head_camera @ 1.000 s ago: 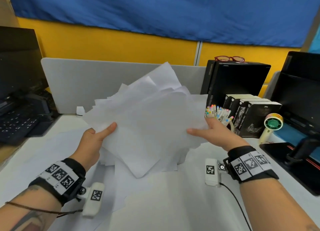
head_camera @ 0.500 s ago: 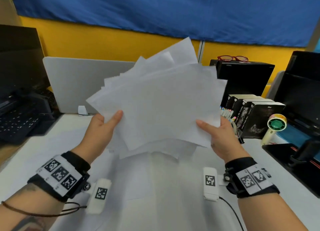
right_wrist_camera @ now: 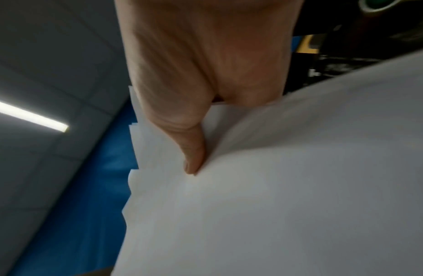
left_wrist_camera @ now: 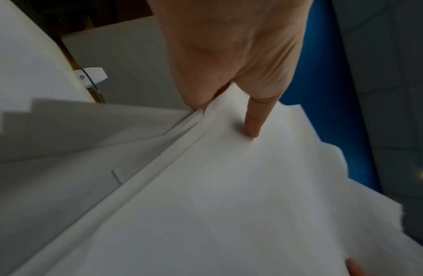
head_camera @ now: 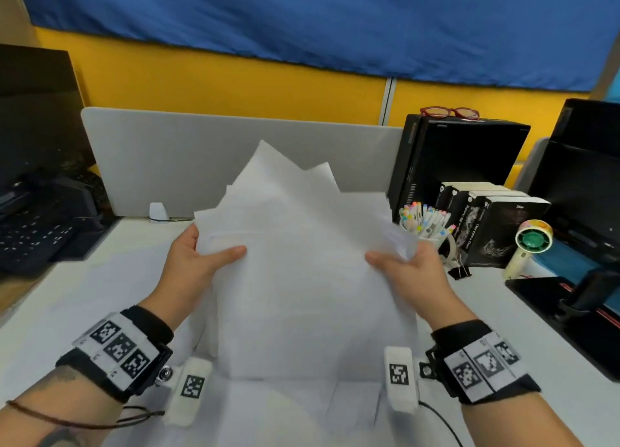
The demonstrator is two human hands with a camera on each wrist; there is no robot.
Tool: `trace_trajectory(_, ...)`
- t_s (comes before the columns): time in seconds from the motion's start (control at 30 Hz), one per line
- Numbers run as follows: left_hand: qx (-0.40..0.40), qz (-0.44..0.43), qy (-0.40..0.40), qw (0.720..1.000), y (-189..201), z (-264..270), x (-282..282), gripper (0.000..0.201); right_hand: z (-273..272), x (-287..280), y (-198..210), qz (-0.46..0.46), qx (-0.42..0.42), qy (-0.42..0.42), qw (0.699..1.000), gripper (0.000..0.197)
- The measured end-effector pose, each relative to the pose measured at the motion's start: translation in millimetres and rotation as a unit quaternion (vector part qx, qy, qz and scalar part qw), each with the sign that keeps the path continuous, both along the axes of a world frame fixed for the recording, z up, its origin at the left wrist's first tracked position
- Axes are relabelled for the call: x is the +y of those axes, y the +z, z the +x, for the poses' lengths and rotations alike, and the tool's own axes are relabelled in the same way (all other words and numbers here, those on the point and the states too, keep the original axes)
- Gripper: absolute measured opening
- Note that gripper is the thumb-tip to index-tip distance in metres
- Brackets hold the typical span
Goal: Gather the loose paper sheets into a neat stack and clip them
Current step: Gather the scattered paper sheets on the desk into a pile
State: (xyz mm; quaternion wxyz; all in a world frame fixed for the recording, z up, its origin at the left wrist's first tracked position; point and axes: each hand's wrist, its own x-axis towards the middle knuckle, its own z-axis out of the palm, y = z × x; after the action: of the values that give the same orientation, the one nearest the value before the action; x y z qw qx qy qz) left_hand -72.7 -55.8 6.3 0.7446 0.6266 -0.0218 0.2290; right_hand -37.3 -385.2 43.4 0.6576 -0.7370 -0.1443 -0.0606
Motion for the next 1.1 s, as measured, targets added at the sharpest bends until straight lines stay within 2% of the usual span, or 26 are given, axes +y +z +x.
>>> trace_trajectory(0.07,-0.029,-0.005,-0.001,1.000,13.5,1.1,4.1,0.060,-9.5,4.2,32.1,-0.018,-0.080,0.011,0.997,0.031)
trace_trajectory(0.1,-0.037,-0.001,-0.022,0.999,19.0,2.5,6.1,0.057,-10.8,5.5,43.6,-0.021,-0.123,0.007,0.992,0.028)
trace_trajectory(0.13,-0.034,0.011,-0.055,0.998,22.5,3.6,8.0,0.056,-10.9,5.4,52.8,-0.020,-0.150,0.011,0.988,0.015)
trace_trajectory(0.17,-0.022,0.027,-0.088,0.995,21.8,5.1,10.1,0.060,-10.8,5.8,58.7,-0.014,-0.168,0.010,0.986,0.004)
trace_trajectory(0.2,-0.009,0.039,-0.115,0.993,19.1,5.9,10.6,0.066,-9.1,6.4,61.0,0.005,-0.181,0.002,0.983,0.016)
trace_trajectory(0.23,0.005,0.035,-0.125,0.992,13.9,7.5,10.5,0.072,-9.4,7.3,62.7,0.001,-0.196,-0.002,0.981,0.019)
trace_trajectory(0.3,0.025,-0.030,-0.132,0.990,2.7,9.9,6.0,0.070,-12.5,9.1,65.7,-0.010,-0.200,-0.022,0.980,0.007)
trace_trajectory(0.33,0.039,-0.077,-0.140,0.986,-2.1,9.5,2.3,0.062,-14.2,10.0,65.7,-0.004,-0.192,-0.020,0.981,0.004)
trace_trajectory(0.37,0.051,-0.111,-0.155,0.980,-6.2,7.9,-1.2,0.059,-15.3,10.6,63.5,0.009,-0.178,-0.018,0.984,0.014)
trace_trajectory(0.4,0.064,-0.124,-0.170,0.976,-9.9,7.2,-4.1,0.063,-15.0,10.5,59.6,0.024,-0.165,-0.005,0.986,0.022)
trace_trajectory(0.5,0.084,-0.034,-0.171,0.981,-19.5,8.2,-6.8,0.097,-8.7,9.1,42.8,0.067,-0.099,0.000,0.993,0.026)
trace_trajectory(0.57,0.078,0.010,-0.123,0.989,-23.3,10.8,-6.2,0.095,-1.4,3.1,27.8,0.109,-0.038,0.017,0.993,0.041)
trace_trajectory(0.63,0.066,-0.004,-0.109,0.992,-23.2,12.2,-5.5,0.088,2.9,-2.8,12.7,0.142,0.045,0.055,0.987,0.055)
trace_trajectory(0.77,0.098,-0.025,-0.134,0.986,-19.1,14.4,-10.7,0.100,4.1,-11.1,-16.3,0.134,0.098,0.036,0.985,0.045)
trace_trajectory(0.8,0.102,-0.024,-0.119,0.987,-17.2,14.9,-14.3,0.098,4.1,-10.4,-19.0,0.107,0.091,0.024,0.990,0.044)
trace_trajectory(0.83,0.101,-0.033,-0.100,0.989,-14.4,15.2,-18.5,0.087,3.1,-8.2,-17.0,0.075,0.077,0.009,0.994,0.043)
trace_trajectory(0.93,0.079,-0.064,-0.058,0.993,-1.5,13.0,-35.2,0.036,0.8,2.9,4.4,0.019,-0.005,-0.053,0.998,0.029)
trace_trajectory(0.97,0.074,-0.071,-0.054,0.993,3.0,11.6,-39.9,0.029,0.0,6.8,12.8,0.017,-0.031,-0.067,0.997,0.028)
trace_trajectory(1.03,0.052,-0.059,-0.045,0.996,9.9,8.8,-44.5,0.026,2.4,9.5,20.7,-0.002,-0.063,-0.044,0.997,0.029)
trace_trajectory(1.1,0.024,-0.014,-0.029,0.999,12.5,5.5,-40.9,0.030,8.3,2.2,19.2,-0.063,-0.034,0.002,0.997,0.053)
